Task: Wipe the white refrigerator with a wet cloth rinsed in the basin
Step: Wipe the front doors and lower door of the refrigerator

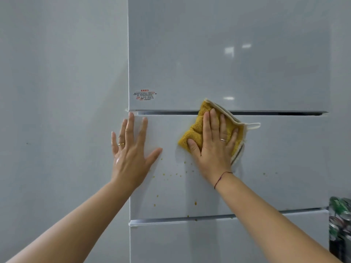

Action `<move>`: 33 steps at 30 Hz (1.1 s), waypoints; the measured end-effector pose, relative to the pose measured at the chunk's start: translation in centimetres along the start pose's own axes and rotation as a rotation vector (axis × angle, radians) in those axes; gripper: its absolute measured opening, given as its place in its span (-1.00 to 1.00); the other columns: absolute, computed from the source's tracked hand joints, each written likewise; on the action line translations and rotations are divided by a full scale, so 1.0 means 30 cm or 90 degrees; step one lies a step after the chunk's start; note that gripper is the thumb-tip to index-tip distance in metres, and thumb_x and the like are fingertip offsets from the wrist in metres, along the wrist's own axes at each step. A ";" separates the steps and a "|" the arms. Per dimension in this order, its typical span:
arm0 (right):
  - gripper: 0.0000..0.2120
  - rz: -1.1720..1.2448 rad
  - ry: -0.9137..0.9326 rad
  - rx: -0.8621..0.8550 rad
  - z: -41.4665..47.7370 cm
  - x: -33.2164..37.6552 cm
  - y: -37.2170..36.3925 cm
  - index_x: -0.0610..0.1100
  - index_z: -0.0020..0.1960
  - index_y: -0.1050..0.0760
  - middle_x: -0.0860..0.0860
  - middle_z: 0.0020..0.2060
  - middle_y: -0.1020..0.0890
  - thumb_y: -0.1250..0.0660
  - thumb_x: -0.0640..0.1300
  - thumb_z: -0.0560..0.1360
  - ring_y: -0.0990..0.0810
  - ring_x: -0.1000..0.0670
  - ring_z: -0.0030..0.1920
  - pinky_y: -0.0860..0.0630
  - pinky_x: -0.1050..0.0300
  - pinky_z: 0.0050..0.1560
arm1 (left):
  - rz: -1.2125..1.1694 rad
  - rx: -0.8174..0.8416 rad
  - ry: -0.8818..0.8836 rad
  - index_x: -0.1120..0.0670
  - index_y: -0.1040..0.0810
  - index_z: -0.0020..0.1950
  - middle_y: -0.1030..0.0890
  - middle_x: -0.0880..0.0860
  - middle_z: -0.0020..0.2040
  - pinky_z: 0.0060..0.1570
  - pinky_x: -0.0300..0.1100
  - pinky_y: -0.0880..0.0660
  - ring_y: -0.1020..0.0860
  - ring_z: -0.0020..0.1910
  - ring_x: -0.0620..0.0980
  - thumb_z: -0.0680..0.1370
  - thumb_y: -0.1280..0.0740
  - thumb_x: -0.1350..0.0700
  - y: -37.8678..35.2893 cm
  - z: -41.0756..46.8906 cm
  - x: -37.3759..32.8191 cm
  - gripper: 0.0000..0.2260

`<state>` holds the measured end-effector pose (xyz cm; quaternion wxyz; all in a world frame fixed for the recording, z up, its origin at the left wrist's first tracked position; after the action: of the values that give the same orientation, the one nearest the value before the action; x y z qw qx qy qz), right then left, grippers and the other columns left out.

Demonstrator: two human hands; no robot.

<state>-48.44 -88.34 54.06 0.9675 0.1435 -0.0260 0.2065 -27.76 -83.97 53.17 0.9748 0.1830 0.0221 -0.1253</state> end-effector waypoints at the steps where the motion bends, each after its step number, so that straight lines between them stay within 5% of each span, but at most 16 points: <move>1: -0.26 -0.003 0.009 -0.003 0.001 0.028 -0.006 -0.03 0.56 0.12 0.01 0.56 0.03 0.07 0.33 0.52 0.10 -0.09 0.55 0.15 -0.34 0.43 | -0.073 -0.008 0.031 -0.06 0.11 0.57 0.17 -0.08 0.58 0.49 -0.05 0.04 0.07 0.55 -0.09 0.59 -0.19 -0.14 0.004 -0.004 0.005 -0.33; 4: -0.25 -0.021 0.051 -0.008 -0.006 0.133 -0.037 -0.05 0.56 0.09 -0.02 0.56 0.02 0.02 0.31 0.52 0.08 -0.11 0.55 0.15 -0.34 0.42 | -0.286 -0.047 0.087 -0.02 0.02 0.57 0.03 -0.15 0.58 0.27 -0.57 -0.05 0.04 0.39 -0.53 0.66 -0.10 0.09 0.022 -0.005 0.017 -0.49; 6: -0.25 -0.021 0.094 -0.006 -0.011 0.221 -0.063 -0.07 0.56 0.07 -0.03 0.56 0.00 -0.03 0.29 0.52 0.06 -0.12 0.55 0.14 -0.36 0.42 | -0.347 -0.065 0.104 -0.02 -0.05 0.57 -0.06 -0.15 0.57 0.21 -0.67 -0.01 0.01 0.40 -0.52 0.67 -0.04 0.14 0.036 0.000 0.035 -0.54; 13: -0.32 -0.003 0.229 0.018 -0.144 0.423 -0.132 -0.04 0.56 -0.06 0.02 0.55 -0.05 -0.11 0.23 0.54 0.02 -0.09 0.55 0.10 -0.37 0.44 | -0.461 -0.050 0.169 -0.05 -0.22 0.53 -0.36 -0.05 0.46 0.45 -0.16 -0.23 -0.30 0.44 -0.17 0.67 -0.06 0.17 0.039 -0.024 0.092 -0.58; 17: -0.32 0.006 0.274 0.018 -0.248 0.469 -0.156 -0.01 0.55 -0.10 0.06 0.54 -0.11 -0.19 0.18 0.51 -0.03 -0.08 0.55 0.04 -0.37 0.44 | -0.501 -0.060 0.282 -0.08 -0.38 0.44 -0.53 -0.17 0.24 0.25 -0.40 -0.35 -0.46 0.21 -0.31 0.66 -0.10 0.14 0.029 -0.095 0.116 -0.64; 20: -0.35 0.015 0.309 0.021 -0.352 0.489 -0.188 0.02 0.53 -0.15 0.08 0.53 -0.15 -0.23 0.12 0.49 -0.07 -0.06 0.54 -0.03 -0.35 0.44 | -0.556 -0.041 0.353 -0.08 -0.54 0.28 -0.63 -0.14 0.13 0.27 -0.13 -0.43 -0.54 0.19 -0.19 0.62 -0.10 0.03 -0.014 -0.167 0.146 -0.69; 23: -0.36 0.003 0.331 0.033 -0.446 0.481 -0.219 0.05 0.51 -0.19 0.09 0.53 -0.16 -0.24 0.12 0.47 -0.10 -0.04 0.53 -0.01 -0.33 0.45 | -0.575 -0.037 0.419 -0.06 -0.62 0.14 -0.69 -0.11 0.00 0.17 -0.15 -0.48 -0.60 0.10 -0.15 0.65 -0.08 0.08 -0.034 -0.229 0.159 -0.69; 27: -0.31 -0.017 0.365 0.062 -0.577 0.459 -0.269 0.05 0.52 -0.19 0.10 0.53 -0.15 -0.27 0.18 0.45 -0.05 -0.02 0.54 0.06 -0.29 0.46 | -0.535 -0.028 0.406 -0.15 -0.61 0.10 -0.68 -0.15 -0.03 0.06 -0.17 -0.49 -0.61 0.05 -0.16 0.67 -0.07 0.05 -0.036 -0.261 0.160 -0.69; 30: -0.42 -0.006 0.392 0.063 -0.609 0.447 -0.276 0.08 0.47 -0.28 0.12 0.51 -0.21 -0.22 0.20 0.49 -0.05 -0.01 0.54 0.04 -0.26 0.47 | -0.433 -0.013 0.380 -0.12 -0.49 0.26 -0.59 -0.18 0.09 0.03 -0.22 -0.46 -0.55 0.12 -0.12 0.65 -0.13 -0.01 -0.046 -0.272 0.147 -0.76; 33: -0.47 0.024 0.375 0.060 -0.576 0.424 -0.252 0.10 0.40 -0.37 0.14 0.45 -0.32 -0.23 0.26 0.50 -0.08 0.02 0.53 0.02 -0.24 0.49 | -0.220 0.006 0.309 -0.16 -0.04 0.54 -0.13 -0.07 0.51 0.43 -0.05 -0.15 -0.17 0.48 0.01 0.62 -0.11 -0.14 -0.048 -0.285 0.109 -0.49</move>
<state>-33.90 -84.98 36.90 0.9217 0.1216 0.2630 0.2579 -24.94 -82.94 44.41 0.9046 0.2054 0.2846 -0.2420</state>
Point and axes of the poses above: each hand's wrist, its own z-axis towards the middle knuckle, its own y-axis out of the back of the hand, x = y × z, the point moved 8 cm from there along z, towards the middle knuckle
